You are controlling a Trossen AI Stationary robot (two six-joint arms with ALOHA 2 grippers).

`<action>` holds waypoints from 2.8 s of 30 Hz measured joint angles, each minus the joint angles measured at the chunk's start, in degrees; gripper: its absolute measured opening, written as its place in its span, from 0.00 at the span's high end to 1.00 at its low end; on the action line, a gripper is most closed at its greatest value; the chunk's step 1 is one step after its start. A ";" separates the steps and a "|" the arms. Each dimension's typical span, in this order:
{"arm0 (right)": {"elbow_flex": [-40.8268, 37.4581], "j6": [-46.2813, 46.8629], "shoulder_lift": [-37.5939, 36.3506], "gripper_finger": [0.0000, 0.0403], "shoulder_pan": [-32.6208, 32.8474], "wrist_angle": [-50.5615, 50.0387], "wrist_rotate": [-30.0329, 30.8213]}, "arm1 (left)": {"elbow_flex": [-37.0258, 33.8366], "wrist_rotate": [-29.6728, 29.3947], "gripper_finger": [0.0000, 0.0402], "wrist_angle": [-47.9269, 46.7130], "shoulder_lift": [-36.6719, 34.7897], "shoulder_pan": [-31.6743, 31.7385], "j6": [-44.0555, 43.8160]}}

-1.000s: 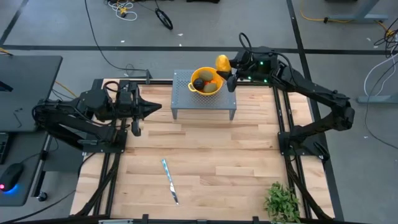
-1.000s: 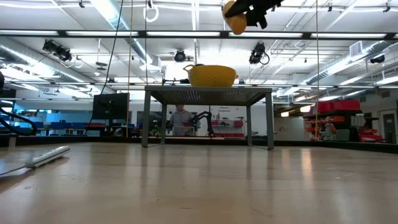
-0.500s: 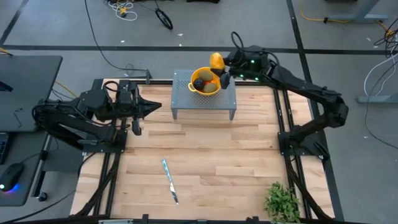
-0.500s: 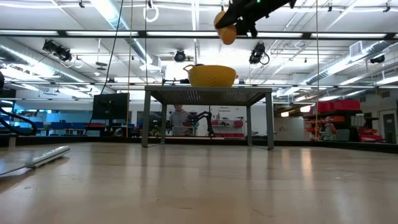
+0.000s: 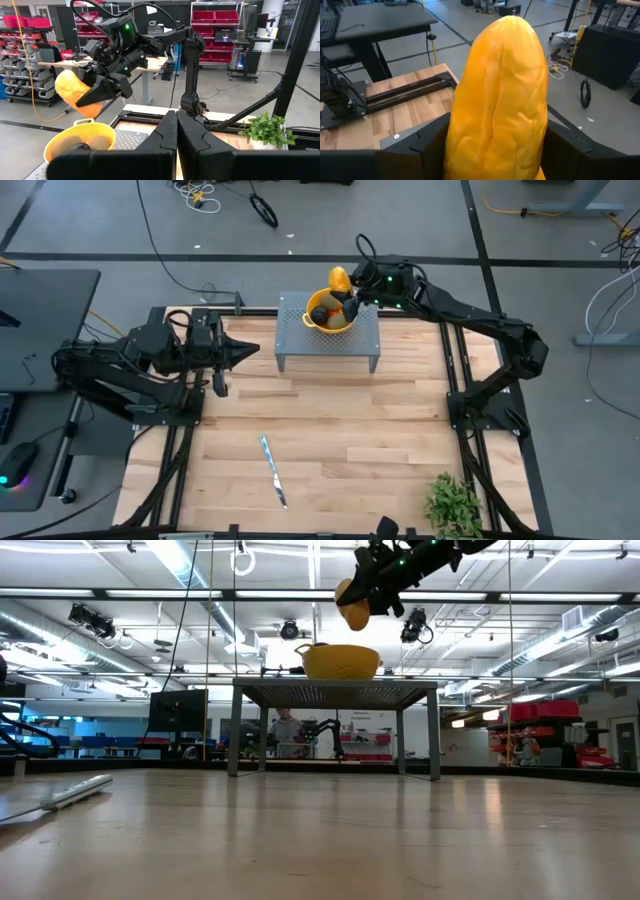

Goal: Pick & Place Fruit
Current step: Put the mango into the yellow colander bowl on the shelf, then put the green table knife to the left of the colander bowl on the shelf

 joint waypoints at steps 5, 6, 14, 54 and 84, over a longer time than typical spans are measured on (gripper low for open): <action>0.00 0.00 0.13 0.37 -0.44 -1.59 -0.02 | 0.00 -0.43 1.00 -0.01 -0.01 0.00 0.00; 0.00 0.00 0.31 0.37 -0.51 -2.06 0.00 | 0.00 -0.55 1.00 -0.01 -0.02 -0.01 0.10; 0.02 0.28 3.44 0.37 -0.58 -4.72 -0.04 | 0.00 -0.66 1.00 0.02 0.00 0.00 0.43; 0.02 -2.36 4.76 0.25 -0.88 -8.51 0.00 | 0.00 -0.83 1.00 -0.02 -0.02 -0.02 0.63; 0.02 -4.56 -3.86 0.23 0.23 -10.18 0.07 | 0.00 -0.83 1.00 -0.02 -0.04 -0.01 0.20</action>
